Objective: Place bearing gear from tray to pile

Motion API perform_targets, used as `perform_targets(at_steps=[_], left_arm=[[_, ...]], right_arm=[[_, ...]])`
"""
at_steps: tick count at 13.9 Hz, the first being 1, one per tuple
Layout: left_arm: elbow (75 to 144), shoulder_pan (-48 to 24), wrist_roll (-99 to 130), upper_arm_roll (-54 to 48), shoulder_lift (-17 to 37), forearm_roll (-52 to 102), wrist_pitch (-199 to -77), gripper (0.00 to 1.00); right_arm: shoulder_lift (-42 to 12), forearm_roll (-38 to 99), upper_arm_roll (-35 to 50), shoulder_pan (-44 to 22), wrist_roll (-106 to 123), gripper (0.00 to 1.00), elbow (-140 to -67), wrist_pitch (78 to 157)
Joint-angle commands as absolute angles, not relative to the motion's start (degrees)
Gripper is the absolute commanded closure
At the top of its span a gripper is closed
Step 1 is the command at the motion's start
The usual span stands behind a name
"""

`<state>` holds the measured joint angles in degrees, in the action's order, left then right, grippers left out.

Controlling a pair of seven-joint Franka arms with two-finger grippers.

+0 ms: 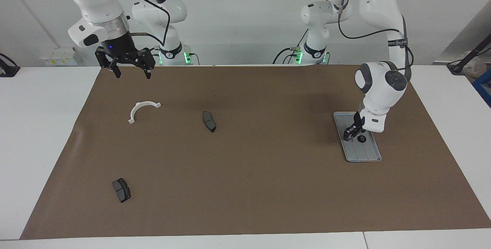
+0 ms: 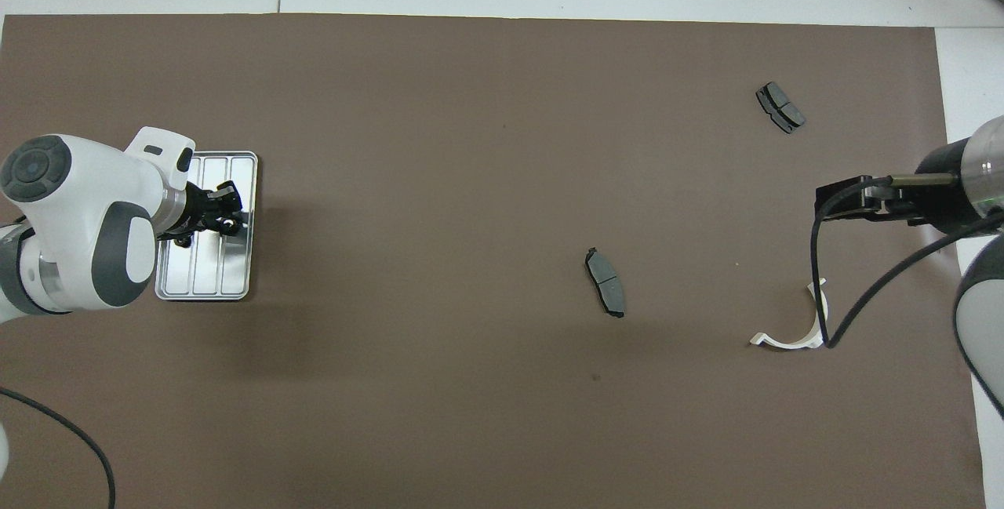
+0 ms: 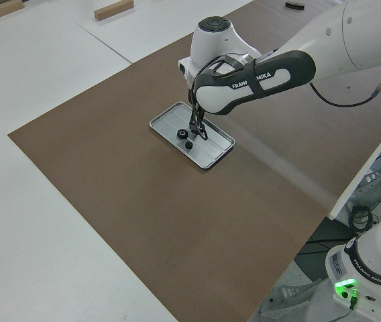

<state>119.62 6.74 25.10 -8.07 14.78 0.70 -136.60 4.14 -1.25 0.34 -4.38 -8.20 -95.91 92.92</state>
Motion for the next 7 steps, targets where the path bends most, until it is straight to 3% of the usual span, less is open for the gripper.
perform_targets(at_steps=[1, 4, 7], left_arm=[[115.8, 5.8, 25.8, -7.9, 15.8, 0.1, -135.6, 0.77], [106.0, 1.0, 29.9, -7.9, 18.4, -0.2, -128.0, 0.77], [105.3, -7.6, 39.1, -7.9, 18.9, -1.5, -127.7, 0.76]], right_arm=[[5.2, 0.0, 0.4, -4.0, -6.9, 0.0, -97.2, 94.0], [5.2, 0.0, 0.4, -4.0, -6.9, 0.0, -97.2, 94.1], [5.4, 0.0, 0.5, -4.1, -7.1, 0.0, -98.1, 94.2]])
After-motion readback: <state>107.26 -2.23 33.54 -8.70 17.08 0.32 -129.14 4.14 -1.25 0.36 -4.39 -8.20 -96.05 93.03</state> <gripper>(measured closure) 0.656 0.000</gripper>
